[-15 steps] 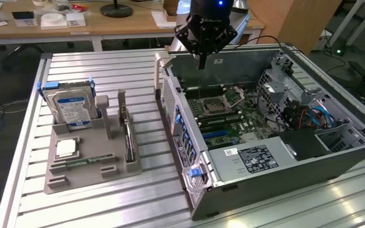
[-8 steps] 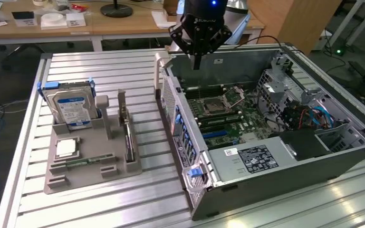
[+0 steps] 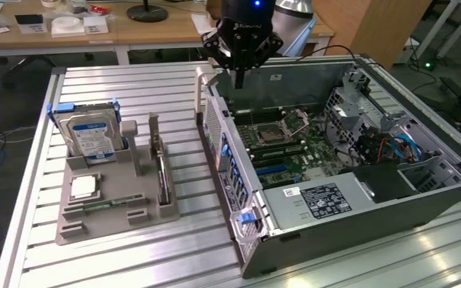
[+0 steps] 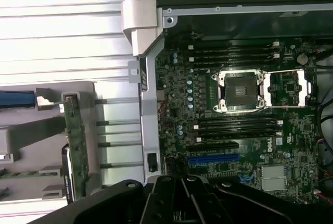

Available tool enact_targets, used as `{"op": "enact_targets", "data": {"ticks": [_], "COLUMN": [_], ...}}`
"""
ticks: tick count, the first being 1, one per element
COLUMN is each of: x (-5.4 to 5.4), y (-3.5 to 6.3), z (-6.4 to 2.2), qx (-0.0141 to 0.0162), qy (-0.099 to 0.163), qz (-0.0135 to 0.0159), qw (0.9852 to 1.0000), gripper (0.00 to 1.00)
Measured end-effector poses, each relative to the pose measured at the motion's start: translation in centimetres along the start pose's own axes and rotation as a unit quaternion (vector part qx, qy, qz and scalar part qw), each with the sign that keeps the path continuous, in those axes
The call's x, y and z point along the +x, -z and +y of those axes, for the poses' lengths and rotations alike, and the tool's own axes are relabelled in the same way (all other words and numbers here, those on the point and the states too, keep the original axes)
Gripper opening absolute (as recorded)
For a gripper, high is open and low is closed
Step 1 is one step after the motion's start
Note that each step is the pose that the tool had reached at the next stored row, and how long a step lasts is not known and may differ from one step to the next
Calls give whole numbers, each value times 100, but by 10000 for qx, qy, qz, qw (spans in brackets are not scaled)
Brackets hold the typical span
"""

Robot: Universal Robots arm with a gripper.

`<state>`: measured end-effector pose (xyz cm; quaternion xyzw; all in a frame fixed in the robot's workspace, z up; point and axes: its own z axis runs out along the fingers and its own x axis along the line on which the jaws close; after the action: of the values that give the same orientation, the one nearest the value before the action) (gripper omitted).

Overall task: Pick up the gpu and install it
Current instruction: 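Reach for the gpu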

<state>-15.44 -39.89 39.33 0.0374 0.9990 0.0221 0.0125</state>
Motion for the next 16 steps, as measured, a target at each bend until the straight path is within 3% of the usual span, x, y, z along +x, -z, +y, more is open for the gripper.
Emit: {"op": "enact_targets", "data": {"ticks": [16], "x": [287], "y": [7], "z": [-21], "qx": [0], "qy": [0], "qz": [0], "qw": [10000], "gripper": [11]}}
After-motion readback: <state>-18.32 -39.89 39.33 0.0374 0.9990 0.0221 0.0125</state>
